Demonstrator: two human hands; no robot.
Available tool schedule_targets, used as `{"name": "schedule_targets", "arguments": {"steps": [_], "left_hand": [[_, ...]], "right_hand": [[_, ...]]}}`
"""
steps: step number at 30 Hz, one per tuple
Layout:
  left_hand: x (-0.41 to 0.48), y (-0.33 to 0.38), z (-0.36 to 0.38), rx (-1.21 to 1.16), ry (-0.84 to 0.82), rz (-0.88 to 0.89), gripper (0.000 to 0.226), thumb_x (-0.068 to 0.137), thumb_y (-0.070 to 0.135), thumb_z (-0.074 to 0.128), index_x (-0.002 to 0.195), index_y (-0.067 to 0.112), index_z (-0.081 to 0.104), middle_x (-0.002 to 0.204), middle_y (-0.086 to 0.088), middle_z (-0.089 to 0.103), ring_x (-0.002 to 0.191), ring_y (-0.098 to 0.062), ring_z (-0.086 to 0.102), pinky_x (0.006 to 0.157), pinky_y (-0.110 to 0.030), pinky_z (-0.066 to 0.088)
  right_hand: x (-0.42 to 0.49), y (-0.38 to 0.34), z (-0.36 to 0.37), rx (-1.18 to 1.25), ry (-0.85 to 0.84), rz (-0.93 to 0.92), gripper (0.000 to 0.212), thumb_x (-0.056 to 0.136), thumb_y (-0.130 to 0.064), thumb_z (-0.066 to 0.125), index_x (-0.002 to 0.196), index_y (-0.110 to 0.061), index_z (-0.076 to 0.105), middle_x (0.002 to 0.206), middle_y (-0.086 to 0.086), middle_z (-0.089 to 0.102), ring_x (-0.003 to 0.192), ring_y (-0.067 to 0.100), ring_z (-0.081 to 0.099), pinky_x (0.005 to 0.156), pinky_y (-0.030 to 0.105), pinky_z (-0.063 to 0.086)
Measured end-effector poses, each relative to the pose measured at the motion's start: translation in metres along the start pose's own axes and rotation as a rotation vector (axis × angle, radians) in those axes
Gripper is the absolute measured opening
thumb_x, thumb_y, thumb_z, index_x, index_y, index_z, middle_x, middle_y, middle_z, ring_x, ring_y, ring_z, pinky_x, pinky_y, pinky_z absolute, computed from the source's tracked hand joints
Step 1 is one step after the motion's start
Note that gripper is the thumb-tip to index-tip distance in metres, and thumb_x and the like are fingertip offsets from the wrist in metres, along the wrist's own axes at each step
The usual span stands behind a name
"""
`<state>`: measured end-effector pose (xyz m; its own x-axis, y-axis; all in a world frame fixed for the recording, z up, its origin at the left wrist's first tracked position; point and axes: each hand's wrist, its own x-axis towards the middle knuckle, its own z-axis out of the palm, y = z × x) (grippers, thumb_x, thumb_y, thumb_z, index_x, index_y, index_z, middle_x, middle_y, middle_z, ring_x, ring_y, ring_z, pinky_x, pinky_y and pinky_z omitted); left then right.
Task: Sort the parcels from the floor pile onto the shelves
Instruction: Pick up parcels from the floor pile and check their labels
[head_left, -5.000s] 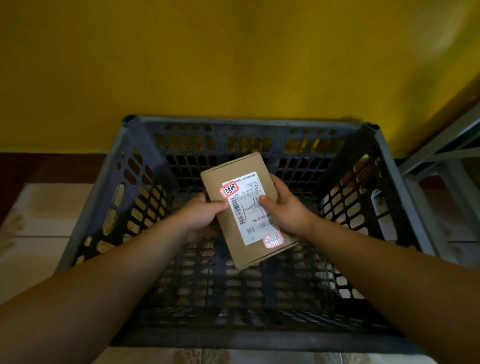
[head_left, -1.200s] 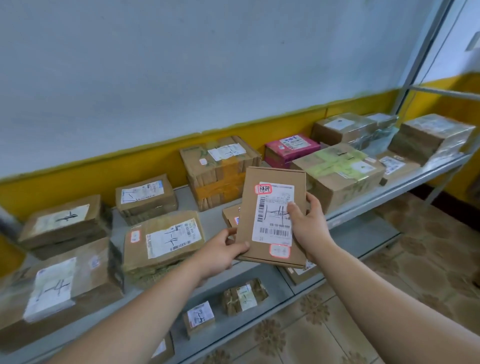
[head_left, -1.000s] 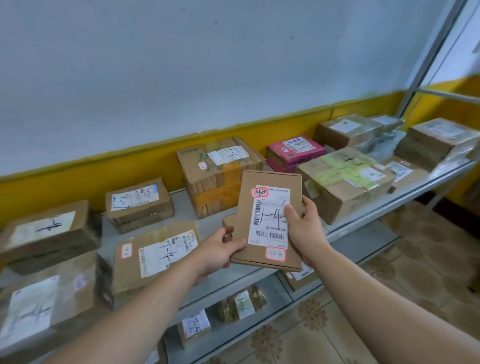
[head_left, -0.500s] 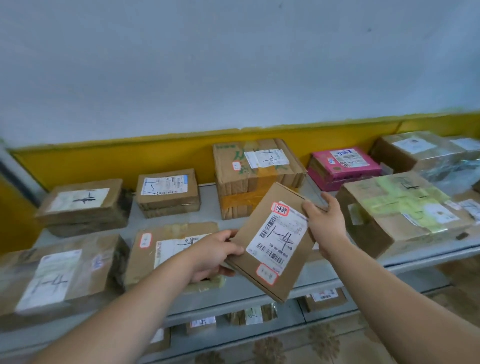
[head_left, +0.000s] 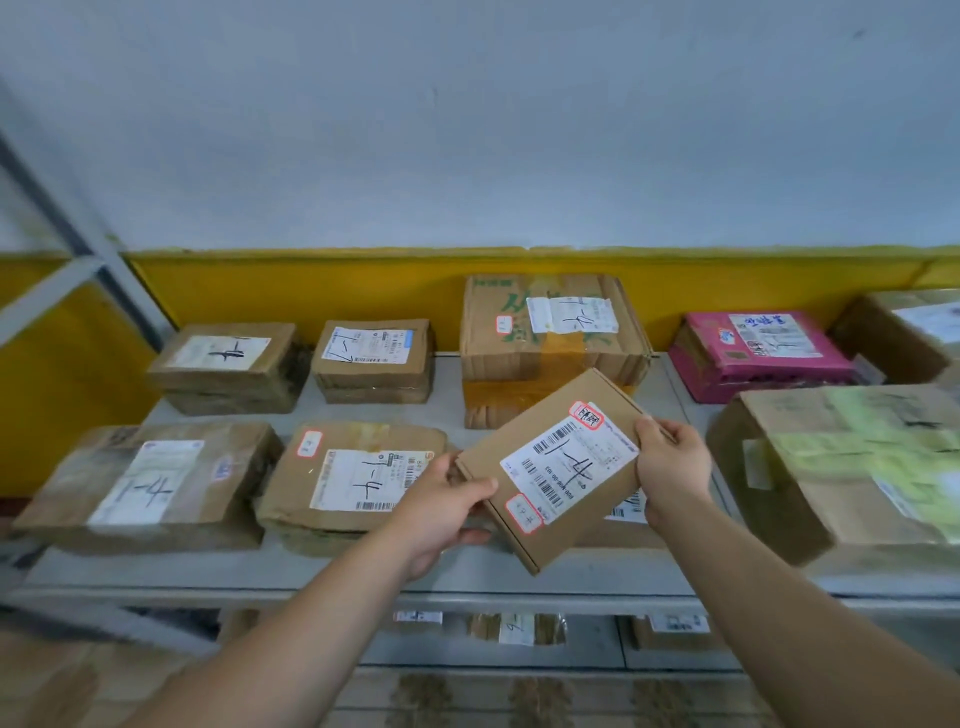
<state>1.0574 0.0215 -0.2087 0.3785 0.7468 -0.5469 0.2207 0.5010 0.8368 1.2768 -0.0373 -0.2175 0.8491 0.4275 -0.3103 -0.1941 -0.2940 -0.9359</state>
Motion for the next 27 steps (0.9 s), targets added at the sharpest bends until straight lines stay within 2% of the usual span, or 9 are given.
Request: {"name": "schedule_targets", "arguments": {"steps": [2,5,8,11,13,17,21,24,27], "left_hand": [[0.001,-0.003,0.009,0.018,0.003,-0.011,0.065,0.09,0.002,0.063,0.145,0.017,0.032,0.118,-0.009,0.065,0.093,-0.028,0.07,0.081,-0.052,0.058],[-0.001,-0.006,0.025,0.137,0.084,0.039,0.091,0.086,0.001,0.067,0.154,0.02,0.009,0.143,-0.006,0.049,0.101,-0.019,0.064,0.083,-0.028,0.056],[0.004,-0.009,0.035,0.265,0.2,0.088,0.084,0.087,0.009,0.069,0.152,0.017,0.017,0.147,-0.004,0.044,0.125,-0.022,0.05,0.095,-0.029,0.039],[0.011,-0.01,0.042,0.305,0.183,0.102,0.064,0.087,0.01,0.068,0.142,0.012,0.036,0.14,-0.005,0.052,0.111,-0.015,0.052,0.087,-0.023,0.04],[0.016,-0.011,0.047,0.348,0.124,0.108,0.059,0.088,0.008,0.067,0.139,0.014,0.041,0.134,-0.002,0.057,0.103,-0.009,0.052,0.078,-0.017,0.04],[0.024,-0.012,0.057,0.387,0.048,0.123,0.062,0.086,0.005,0.068,0.141,0.02,0.041,0.132,0.001,0.06,0.102,-0.007,0.053,0.085,-0.021,0.041],[0.033,-0.013,0.06,0.419,-0.005,0.14,0.063,0.087,0.004,0.067,0.139,0.025,0.041,0.124,0.006,0.061,0.101,-0.006,0.054,0.085,-0.019,0.039],[0.038,-0.014,0.062,0.426,-0.012,0.14,0.061,0.087,0.003,0.066,0.137,0.027,0.042,0.117,0.009,0.061,0.096,-0.004,0.054,0.075,-0.011,0.039],[0.042,-0.015,0.064,0.419,0.001,0.149,0.064,0.087,0.003,0.066,0.138,0.032,0.04,0.123,0.007,0.062,0.102,-0.007,0.056,0.085,-0.018,0.041]], "right_hand": [[0.004,0.006,-0.006,-0.039,0.002,-0.001,0.014,0.098,-0.027,0.057,0.109,-0.018,0.056,0.095,0.001,0.061,0.086,0.017,0.06,0.072,0.033,0.048],[0.009,0.015,-0.015,-0.135,-0.007,-0.022,0.014,0.097,-0.028,0.056,0.107,-0.019,0.058,0.092,0.0,0.063,0.085,0.016,0.063,0.069,0.033,0.051],[0.012,0.021,-0.026,-0.247,-0.028,-0.044,0.016,0.093,-0.031,0.06,0.103,-0.02,0.056,0.093,0.002,0.064,0.086,0.017,0.061,0.076,0.037,0.049],[0.014,0.028,-0.035,-0.345,-0.042,-0.034,0.025,0.091,-0.034,0.062,0.108,-0.018,0.053,0.098,0.003,0.063,0.088,0.019,0.059,0.081,0.039,0.049],[0.015,0.033,-0.038,-0.424,-0.04,-0.033,0.035,0.092,-0.034,0.06,0.121,-0.017,0.051,0.107,0.002,0.06,0.097,0.022,0.057,0.084,0.039,0.048],[0.016,0.045,-0.041,-0.571,-0.064,-0.033,0.055,0.096,-0.042,0.053,0.145,-0.02,0.041,0.136,0.01,0.052,0.118,0.03,0.055,0.096,0.044,0.049],[0.02,0.052,-0.045,-0.653,-0.099,-0.017,0.06,0.098,-0.047,0.05,0.148,-0.016,0.039,0.137,0.014,0.051,0.12,0.032,0.055,0.099,0.043,0.047],[0.022,0.055,-0.047,-0.66,-0.11,-0.007,0.06,0.097,-0.049,0.049,0.146,-0.016,0.041,0.134,0.012,0.053,0.118,0.03,0.056,0.099,0.043,0.047],[0.023,0.055,-0.048,-0.647,-0.12,0.011,0.061,0.096,-0.051,0.049,0.146,-0.018,0.04,0.133,0.01,0.054,0.119,0.029,0.056,0.1,0.045,0.048]]}}
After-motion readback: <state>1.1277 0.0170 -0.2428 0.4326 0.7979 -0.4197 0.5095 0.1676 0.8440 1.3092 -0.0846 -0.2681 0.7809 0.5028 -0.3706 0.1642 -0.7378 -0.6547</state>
